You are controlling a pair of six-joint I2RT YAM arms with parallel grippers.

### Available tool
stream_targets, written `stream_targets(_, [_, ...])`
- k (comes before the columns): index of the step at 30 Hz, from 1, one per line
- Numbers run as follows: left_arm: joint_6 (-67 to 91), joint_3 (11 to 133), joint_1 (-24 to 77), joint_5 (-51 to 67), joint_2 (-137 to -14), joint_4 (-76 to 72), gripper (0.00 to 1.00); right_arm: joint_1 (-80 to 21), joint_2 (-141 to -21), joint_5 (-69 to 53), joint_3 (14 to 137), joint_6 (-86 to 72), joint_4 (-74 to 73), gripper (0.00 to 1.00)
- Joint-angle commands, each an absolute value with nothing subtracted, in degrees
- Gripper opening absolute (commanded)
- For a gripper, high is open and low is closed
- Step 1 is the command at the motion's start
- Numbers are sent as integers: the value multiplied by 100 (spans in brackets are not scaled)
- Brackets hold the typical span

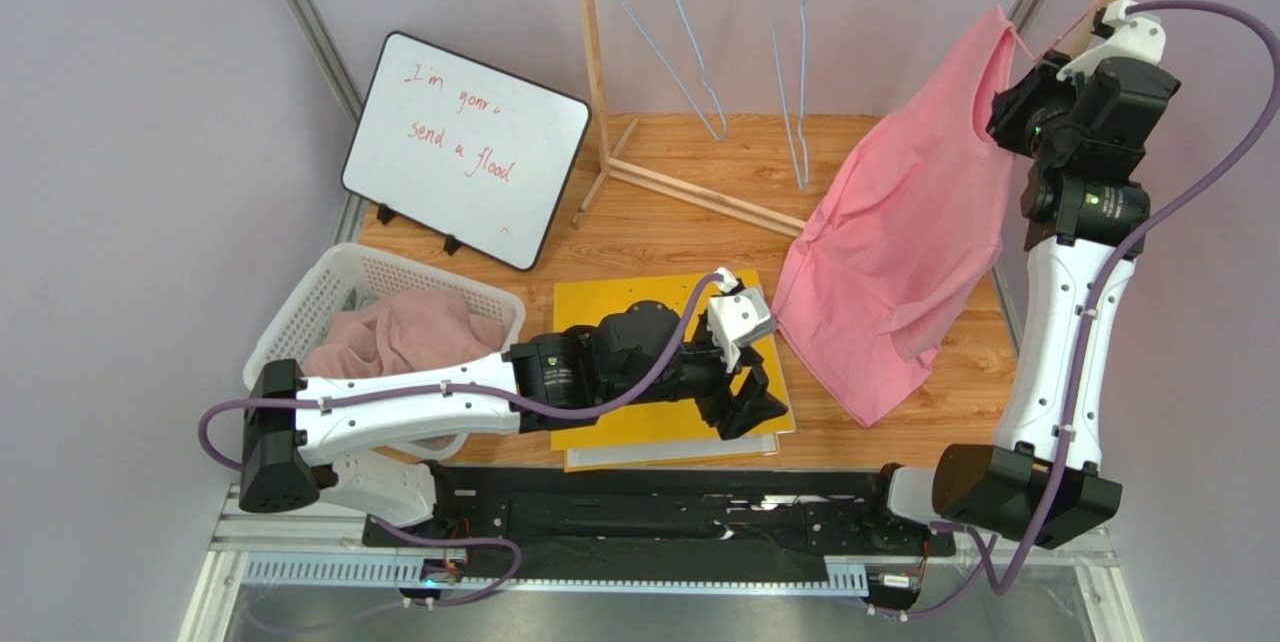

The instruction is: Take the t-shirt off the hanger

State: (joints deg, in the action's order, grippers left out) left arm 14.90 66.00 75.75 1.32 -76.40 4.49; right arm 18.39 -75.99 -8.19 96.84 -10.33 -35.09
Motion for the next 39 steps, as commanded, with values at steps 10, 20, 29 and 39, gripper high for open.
stream_targets(10, [1134,6363,7594,9,-7313,255,75,1819,-7488,-881,8912,-450,-1046,0])
stream_targets(20, [1134,6276,7594,-130,-7278,202,75,1811,-7797,-1906,9003,-402,-574,0])
stream_targets(29, [1230,6161,7594,-150,-7190,141,75,1811,-7181,-2672,7639,-984,1570,0])
stream_targets(39, [1309,6065,7594,-202,-7128,106,75,1811,-7198,-2962,7269,-1784,2883,0])
